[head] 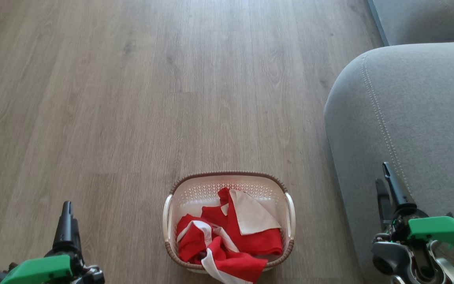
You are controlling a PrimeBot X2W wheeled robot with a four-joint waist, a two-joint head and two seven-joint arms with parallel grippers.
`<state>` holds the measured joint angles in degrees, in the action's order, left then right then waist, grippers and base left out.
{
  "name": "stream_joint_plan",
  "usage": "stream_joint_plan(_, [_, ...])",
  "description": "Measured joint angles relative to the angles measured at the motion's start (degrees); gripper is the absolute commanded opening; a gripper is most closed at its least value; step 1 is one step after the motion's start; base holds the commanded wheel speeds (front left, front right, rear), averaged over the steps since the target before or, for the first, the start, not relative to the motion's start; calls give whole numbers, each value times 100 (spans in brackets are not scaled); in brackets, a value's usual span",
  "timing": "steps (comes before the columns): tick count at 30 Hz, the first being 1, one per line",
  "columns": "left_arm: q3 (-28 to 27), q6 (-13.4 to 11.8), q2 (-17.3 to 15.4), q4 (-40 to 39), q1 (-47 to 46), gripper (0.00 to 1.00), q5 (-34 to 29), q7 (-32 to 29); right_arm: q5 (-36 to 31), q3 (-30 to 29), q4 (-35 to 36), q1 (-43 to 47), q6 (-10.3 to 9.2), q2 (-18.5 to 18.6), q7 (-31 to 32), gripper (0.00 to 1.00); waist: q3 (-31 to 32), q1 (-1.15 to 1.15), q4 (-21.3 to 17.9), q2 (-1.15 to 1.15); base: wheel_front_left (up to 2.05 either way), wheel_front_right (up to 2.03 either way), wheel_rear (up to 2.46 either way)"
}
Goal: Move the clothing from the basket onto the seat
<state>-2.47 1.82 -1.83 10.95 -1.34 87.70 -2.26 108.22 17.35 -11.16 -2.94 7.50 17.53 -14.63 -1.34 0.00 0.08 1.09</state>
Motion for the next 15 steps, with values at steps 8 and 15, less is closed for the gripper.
stream_joint_plan(8, [136,26,-1,-133,-4,100,-454,136,-498,-69,88,0,0,-75,0,100,-8,0,-5,0,0,0,0])
stream_joint_plan(15, [175,71,-1,-259,-15,100,-1098,244,-1194,-169,107,0,0,-81,0,100,-12,0,-6,0,0,0,0])
